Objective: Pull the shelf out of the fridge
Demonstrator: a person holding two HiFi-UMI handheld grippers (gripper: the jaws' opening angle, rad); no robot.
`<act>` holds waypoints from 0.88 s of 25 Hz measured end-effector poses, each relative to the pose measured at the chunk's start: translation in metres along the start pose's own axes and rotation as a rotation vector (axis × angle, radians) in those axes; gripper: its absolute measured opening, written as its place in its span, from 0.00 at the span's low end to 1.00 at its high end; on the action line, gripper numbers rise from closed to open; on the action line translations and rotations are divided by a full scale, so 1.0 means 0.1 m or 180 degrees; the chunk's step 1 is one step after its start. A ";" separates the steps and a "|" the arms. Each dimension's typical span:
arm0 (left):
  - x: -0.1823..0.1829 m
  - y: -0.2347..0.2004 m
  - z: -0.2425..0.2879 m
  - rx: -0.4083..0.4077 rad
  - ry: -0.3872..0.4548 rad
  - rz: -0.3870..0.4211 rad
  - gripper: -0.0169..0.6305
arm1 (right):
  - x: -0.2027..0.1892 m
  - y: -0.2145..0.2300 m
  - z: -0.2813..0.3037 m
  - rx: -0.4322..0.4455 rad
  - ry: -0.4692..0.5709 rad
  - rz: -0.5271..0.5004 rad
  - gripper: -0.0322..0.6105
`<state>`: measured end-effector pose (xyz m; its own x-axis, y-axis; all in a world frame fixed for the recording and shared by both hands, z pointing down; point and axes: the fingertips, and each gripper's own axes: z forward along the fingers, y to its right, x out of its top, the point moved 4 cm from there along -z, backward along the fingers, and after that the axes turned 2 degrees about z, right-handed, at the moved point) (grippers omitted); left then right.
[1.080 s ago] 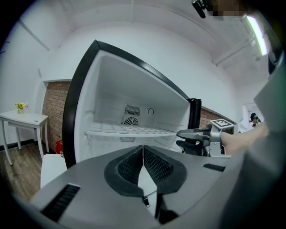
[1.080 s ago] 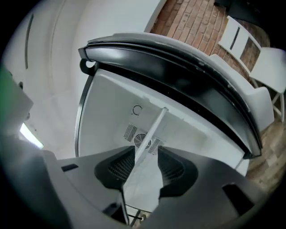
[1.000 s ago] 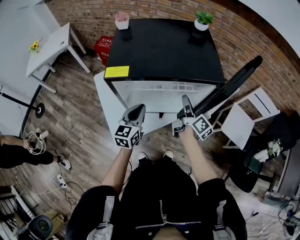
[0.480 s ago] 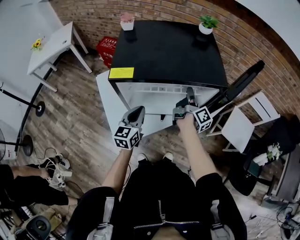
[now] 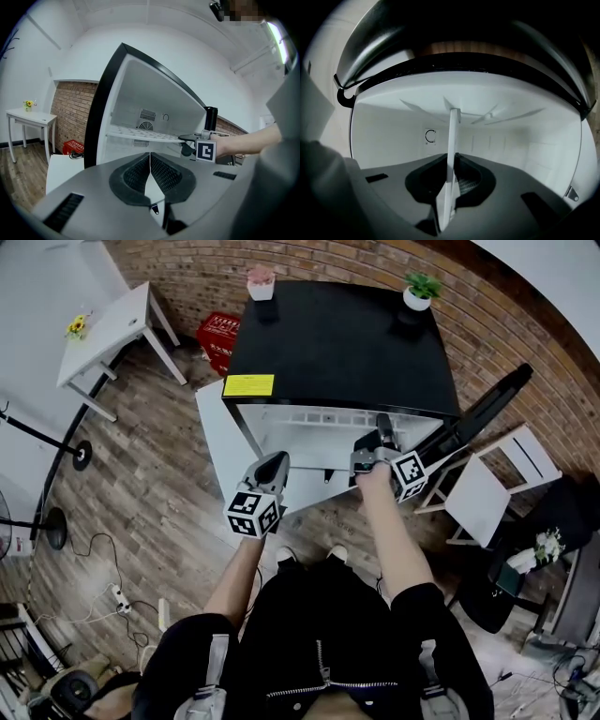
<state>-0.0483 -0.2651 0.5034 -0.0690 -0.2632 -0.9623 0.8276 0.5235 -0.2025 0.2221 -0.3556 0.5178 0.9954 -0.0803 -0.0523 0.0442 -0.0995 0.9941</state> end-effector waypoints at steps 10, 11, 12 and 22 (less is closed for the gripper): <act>-0.03 -0.01 0.01 -0.0004 -0.0001 -0.0255 0.06 | -0.01 0.01 -0.08 -0.0124 -0.0075 0.0040 0.10; -0.03 -0.01 0.01 -0.0022 0.0014 -0.0306 0.06 | -0.01 0.01 -0.08 -0.0122 -0.0082 0.0041 0.10; -0.03 -0.02 0.02 -0.0044 0.0036 -0.0379 0.06 | -0.01 0.00 -0.08 -0.0120 -0.0090 0.0040 0.10; 0.07 -0.13 0.26 -0.0271 0.0529 -0.2004 0.32 | -0.02 0.01 -0.10 -0.0135 -0.0161 0.0067 0.10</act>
<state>-0.0448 -0.2949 0.5041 -0.6164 -0.4151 -0.6691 0.5545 0.3745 -0.7432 0.2214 -0.3455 0.5203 0.9906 -0.1320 -0.0350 0.0279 -0.0553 0.9981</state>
